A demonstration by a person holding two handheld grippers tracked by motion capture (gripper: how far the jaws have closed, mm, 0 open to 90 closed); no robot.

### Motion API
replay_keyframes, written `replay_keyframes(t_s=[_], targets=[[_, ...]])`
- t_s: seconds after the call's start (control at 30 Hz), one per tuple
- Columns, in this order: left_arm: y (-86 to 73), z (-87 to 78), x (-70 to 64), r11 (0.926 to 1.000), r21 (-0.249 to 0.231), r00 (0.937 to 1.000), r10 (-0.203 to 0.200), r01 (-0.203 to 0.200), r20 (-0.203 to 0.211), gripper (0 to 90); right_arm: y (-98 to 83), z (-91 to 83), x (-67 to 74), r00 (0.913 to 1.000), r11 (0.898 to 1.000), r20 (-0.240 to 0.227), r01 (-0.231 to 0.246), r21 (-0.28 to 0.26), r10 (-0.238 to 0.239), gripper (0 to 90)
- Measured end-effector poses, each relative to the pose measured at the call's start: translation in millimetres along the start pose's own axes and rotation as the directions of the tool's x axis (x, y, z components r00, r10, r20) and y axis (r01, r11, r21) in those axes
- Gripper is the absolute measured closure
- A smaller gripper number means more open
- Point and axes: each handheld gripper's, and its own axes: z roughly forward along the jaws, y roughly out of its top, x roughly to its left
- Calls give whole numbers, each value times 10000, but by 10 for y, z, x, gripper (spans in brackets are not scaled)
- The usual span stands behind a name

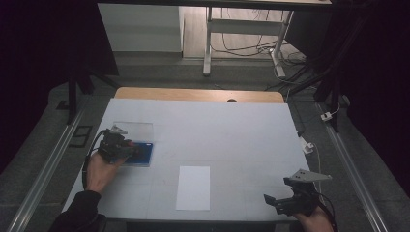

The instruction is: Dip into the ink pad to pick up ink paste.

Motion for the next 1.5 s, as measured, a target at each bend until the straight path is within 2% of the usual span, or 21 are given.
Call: replay_keyframes(t_s=[0.27,0.43,0.63,0.7,0.77,0.87,0.97,1.03,1.17,1.3,1.4,1.47,1.5], targets=[[-17,17,22,10000,-21,9999,-73,74,147,587,-1,0,3,10000,10000,7,-3,1,3,0],[-32,30,-44,9994,-74,9991,340,-342,-242,589,-1,-1,4,10000,10000,26,33,28,-33,0],[-56,32,-138,9963,-115,9930,843,-855,-828,590,1,2,6,10000,10000,12,30,65,-30,0],[-60,33,-153,9956,-134,9919,912,-927,-888,590,2,2,6,10000,9999,32,41,96,-41,0],[-64,33,-133,9967,-176,9939,772,-788,-781,590,1,4,3,10000,9999,38,53,97,-54,0],[-85,32,-51,9992,-377,9995,147,-157,-268,590,0,4,4,10000,10000,17,19,75,-19,0],[-106,31,15,9984,-507,9995,-253,261,161,590,1,4,4,10000,10000,9,0,70,0,0],[-101,33,8,9986,-479,9997,-207,212,107,590,1,4,3,10000,10000,6,2,71,-2,0],[-88,35,-50,9992,-392,9996,110,-120,-252,590,1,5,3,10000,10000,1,-3,77,3,0],[-63,38,-145,9979,-176,9947,603,-619,-837,591,2,5,2,10000,9999,1,-4,111,4,0],[-52,38,-180,9966,-50,9911,816,-826,-1053,590,2,6,1,10000,9999,-27,-1,117,2,0],[-53,39,-157,9978,-81,9936,647,-657,-922,590,2,7,1,10000,9999,-22,-9,117,10,0],[-59,39,-132,9990,-168,9964,390,-404,-749,590,1,6,0,10000,9999,-21,15,114,-15,0]])
